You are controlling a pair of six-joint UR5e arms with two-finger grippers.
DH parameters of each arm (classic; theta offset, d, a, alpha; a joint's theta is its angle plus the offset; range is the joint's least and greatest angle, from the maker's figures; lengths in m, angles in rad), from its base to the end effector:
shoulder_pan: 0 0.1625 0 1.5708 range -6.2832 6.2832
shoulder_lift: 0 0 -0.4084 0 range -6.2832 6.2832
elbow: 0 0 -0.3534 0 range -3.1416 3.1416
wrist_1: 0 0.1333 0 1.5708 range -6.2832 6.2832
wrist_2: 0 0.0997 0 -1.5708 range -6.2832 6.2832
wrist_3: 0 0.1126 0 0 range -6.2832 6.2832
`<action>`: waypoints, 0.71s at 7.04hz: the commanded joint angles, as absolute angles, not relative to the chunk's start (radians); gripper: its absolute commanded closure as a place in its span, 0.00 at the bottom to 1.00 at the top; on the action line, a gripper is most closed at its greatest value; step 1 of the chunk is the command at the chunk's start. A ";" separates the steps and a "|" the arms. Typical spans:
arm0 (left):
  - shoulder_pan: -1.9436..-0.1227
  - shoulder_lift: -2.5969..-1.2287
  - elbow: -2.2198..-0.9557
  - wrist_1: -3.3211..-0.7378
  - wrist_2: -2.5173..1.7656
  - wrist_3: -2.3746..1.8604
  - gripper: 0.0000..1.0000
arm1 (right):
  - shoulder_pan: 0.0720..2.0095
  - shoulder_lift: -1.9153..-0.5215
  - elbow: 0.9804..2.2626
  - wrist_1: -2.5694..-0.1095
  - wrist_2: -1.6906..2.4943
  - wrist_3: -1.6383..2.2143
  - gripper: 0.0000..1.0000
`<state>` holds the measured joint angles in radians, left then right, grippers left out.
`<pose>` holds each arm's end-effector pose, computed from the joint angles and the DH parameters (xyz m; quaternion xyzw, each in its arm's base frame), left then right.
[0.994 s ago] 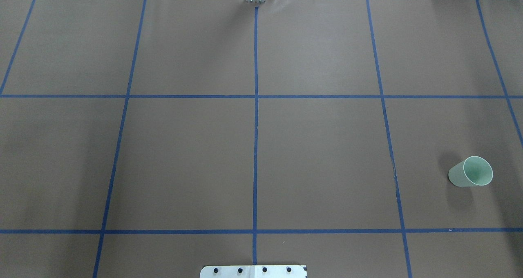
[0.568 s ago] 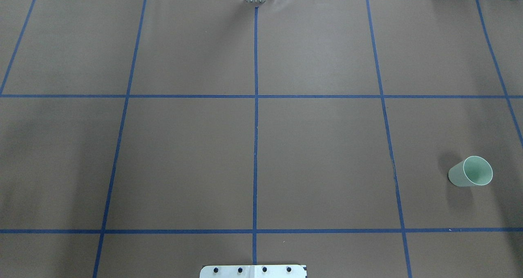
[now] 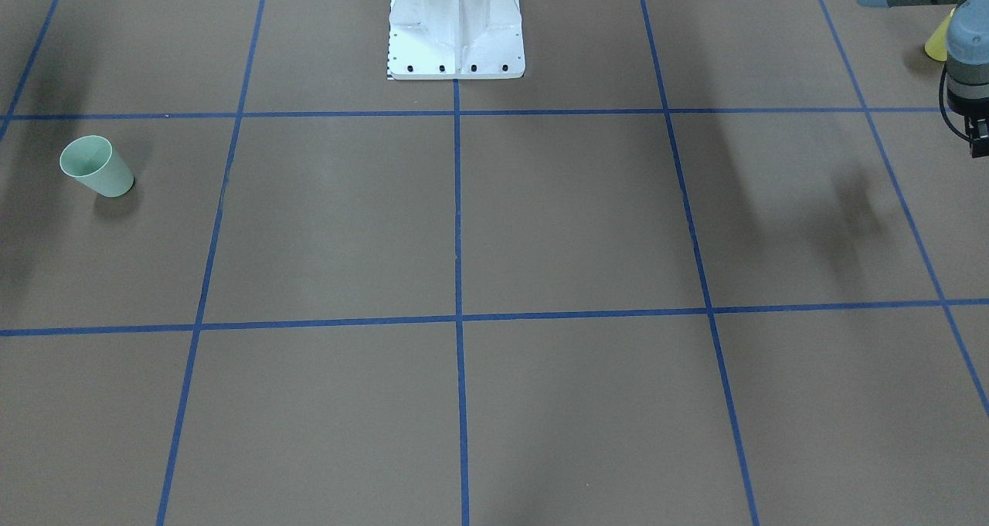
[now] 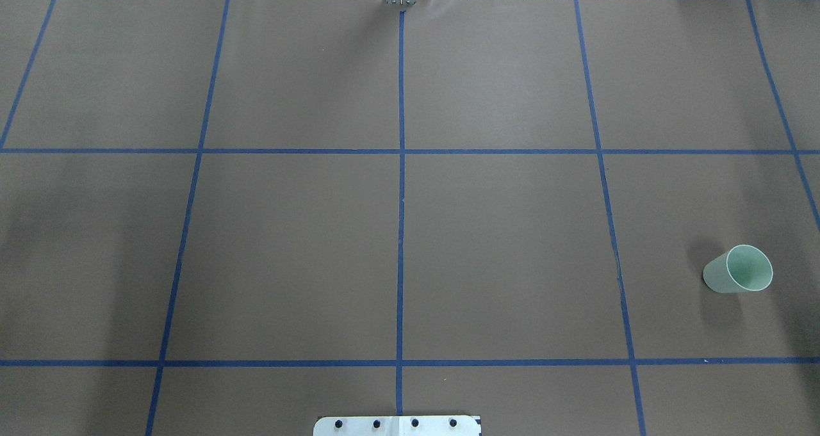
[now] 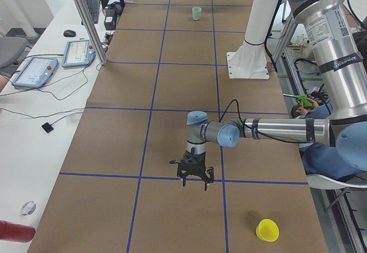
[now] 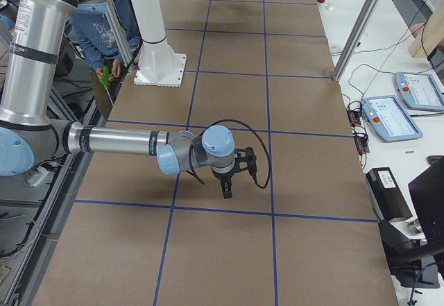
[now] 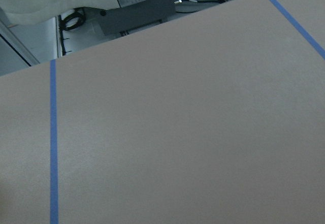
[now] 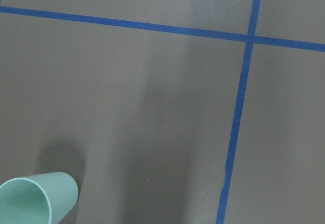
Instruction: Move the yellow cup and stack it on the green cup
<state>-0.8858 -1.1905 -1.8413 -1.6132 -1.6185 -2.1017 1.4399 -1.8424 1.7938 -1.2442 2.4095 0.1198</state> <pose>0.0854 -0.3067 0.6994 -0.0294 -0.0289 -0.6506 0.7583 0.0021 -0.3633 0.6181 0.0751 -0.4159 -0.0614 0.9042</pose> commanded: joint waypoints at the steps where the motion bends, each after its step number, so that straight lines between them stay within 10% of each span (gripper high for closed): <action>1: -0.757 -1.187 -1.841 -1.386 -1.588 -2.348 0.00 | 1.424 -1.838 1.792 -1.244 2.408 0.118 0.00; 5: -0.620 -1.147 -1.725 -1.235 -1.704 -2.621 0.01 | 1.411 -1.839 1.792 -1.244 2.410 0.121 0.00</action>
<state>-0.6446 -1.1527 -1.7674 -1.2549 -1.6749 -2.5439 1.4195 -1.8380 1.7917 -1.2437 2.4093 0.1200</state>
